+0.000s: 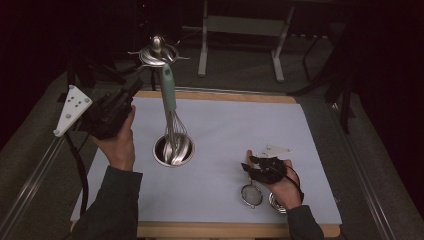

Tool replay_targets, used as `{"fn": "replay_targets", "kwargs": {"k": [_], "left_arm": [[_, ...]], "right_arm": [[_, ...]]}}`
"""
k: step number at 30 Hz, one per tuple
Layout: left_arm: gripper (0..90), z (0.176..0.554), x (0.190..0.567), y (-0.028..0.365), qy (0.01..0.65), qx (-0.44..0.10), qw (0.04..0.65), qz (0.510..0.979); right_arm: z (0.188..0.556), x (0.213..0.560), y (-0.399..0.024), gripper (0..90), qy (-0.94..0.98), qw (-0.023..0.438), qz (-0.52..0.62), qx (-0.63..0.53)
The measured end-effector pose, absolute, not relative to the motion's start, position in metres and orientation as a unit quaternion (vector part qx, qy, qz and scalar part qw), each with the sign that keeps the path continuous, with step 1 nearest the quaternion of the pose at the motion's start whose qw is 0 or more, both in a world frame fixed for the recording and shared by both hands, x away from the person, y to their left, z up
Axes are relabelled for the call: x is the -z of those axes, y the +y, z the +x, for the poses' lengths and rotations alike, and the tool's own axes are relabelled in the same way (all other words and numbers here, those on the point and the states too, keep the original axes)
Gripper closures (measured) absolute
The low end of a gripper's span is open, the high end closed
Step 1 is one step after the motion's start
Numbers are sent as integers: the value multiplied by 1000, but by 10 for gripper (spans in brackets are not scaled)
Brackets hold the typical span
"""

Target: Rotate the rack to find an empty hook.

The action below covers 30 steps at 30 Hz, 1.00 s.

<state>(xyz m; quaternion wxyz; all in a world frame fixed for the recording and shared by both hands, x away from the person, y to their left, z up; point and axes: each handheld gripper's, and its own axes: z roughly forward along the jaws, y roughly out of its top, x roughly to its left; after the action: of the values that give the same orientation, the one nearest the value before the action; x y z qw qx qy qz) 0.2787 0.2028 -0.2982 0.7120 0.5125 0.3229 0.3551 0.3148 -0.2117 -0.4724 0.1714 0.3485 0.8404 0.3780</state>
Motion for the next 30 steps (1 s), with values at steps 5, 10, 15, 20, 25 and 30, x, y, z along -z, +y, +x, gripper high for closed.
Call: {"fn": "replay_targets", "kwargs": {"k": [5, 10, 15, 20, 25, 30], "left_arm": [[897, 284, 291, 197, 320, -359, 710, 513], [898, 291, 289, 195, 333, -368, 696, 520], [900, 295, 290, 199, 342, -372, 691, 517], [900, 297, 289, 200, 344, -376, 689, 516], [900, 301, 288, 204, 354, -380, 685, 511], [899, 309, 286, 208, 367, -393, 671, 511]], "right_arm": [[315, 471, -214, 547, 836, 172, 353, -383], [316, 471, -216, 543, 834, 171, 357, -384], [316, 470, -217, 538, 833, 170, 359, -386], [315, 467, -218, 534, 831, 166, 358, -392], [315, 465, -219, 532, 829, 165, 357, -398], [315, 465, -220, 532, 827, 164, 359, -399]]}}
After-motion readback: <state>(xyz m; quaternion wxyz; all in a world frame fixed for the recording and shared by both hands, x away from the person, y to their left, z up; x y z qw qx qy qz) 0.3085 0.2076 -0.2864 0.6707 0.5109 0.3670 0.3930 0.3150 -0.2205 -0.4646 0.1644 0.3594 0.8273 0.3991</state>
